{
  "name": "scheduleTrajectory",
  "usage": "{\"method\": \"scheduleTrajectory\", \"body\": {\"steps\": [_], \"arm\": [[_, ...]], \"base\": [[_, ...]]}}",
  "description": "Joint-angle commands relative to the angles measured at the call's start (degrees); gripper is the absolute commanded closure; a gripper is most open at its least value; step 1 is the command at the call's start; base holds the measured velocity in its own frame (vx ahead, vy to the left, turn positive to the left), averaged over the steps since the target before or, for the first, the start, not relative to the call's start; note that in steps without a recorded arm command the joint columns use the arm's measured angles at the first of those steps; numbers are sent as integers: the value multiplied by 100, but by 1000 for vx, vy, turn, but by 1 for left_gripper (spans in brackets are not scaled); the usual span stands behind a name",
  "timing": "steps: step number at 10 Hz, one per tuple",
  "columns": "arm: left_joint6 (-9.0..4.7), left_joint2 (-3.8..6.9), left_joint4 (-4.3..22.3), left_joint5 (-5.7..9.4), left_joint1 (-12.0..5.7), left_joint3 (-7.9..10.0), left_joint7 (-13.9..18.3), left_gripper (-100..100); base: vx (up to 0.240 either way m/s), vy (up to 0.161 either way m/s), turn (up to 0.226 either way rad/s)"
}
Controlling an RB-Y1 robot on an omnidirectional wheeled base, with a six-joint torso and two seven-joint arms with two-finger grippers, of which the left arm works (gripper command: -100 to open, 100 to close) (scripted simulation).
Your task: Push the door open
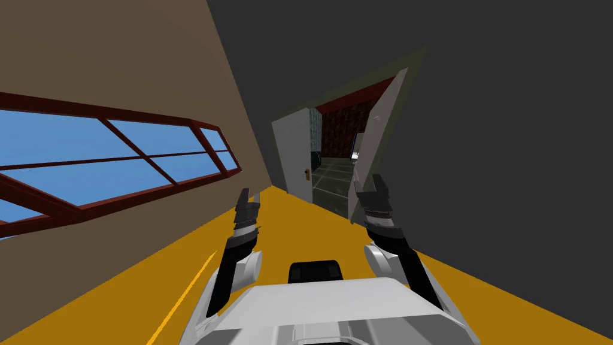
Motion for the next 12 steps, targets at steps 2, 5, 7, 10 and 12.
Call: {"method": "scheduleTrajectory", "body": {"steps": [2, 5, 7, 10, 12], "arm": [[-8, 106, 314, 13, -190, -55, 33, -100], [-20, 230, 765, 32, -464, -133, 79, -100], [-25, 284, 979, 41, -594, -170, 101, -100], [-36, 364, 1378, 57, -835, -240, 143, -100], [-43, 415, 1657, 69, -1004, -288, 172, -100]], "base": [[69, 16, -27], [111, 22, -29], [106, 50, -27], [85, 24, -25], [90, 27, -29]]}}
